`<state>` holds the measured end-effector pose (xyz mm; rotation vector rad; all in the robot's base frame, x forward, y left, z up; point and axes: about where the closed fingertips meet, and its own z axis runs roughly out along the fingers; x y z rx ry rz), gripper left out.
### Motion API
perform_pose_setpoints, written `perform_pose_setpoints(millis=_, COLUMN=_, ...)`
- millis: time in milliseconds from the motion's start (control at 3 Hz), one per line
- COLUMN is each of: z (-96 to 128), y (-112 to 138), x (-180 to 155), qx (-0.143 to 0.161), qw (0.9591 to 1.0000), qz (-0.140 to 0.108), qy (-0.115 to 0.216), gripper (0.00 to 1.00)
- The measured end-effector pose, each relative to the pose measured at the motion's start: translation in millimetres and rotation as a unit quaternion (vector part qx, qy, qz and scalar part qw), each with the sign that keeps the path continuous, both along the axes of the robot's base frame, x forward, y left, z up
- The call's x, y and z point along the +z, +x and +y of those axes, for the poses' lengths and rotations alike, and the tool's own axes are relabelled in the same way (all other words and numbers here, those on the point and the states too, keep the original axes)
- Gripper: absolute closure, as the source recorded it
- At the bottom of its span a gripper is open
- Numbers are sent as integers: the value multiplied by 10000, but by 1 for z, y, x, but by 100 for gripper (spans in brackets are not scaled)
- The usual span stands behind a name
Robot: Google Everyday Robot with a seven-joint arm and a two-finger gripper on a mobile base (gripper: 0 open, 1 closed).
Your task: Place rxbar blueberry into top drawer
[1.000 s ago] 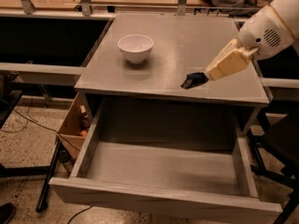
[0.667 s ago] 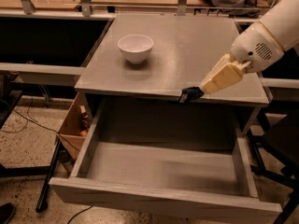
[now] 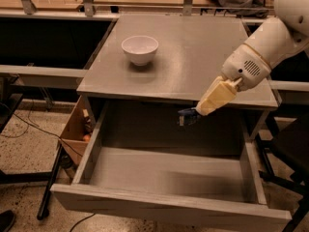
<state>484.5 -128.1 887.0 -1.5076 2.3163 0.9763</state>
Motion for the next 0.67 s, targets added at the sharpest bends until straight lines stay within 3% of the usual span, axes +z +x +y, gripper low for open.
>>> perform_pose_setpoints(millis=667, z=12, y=11, x=-40, qx=148, qw=9991, qz=379, qy=-122, gripper=97)
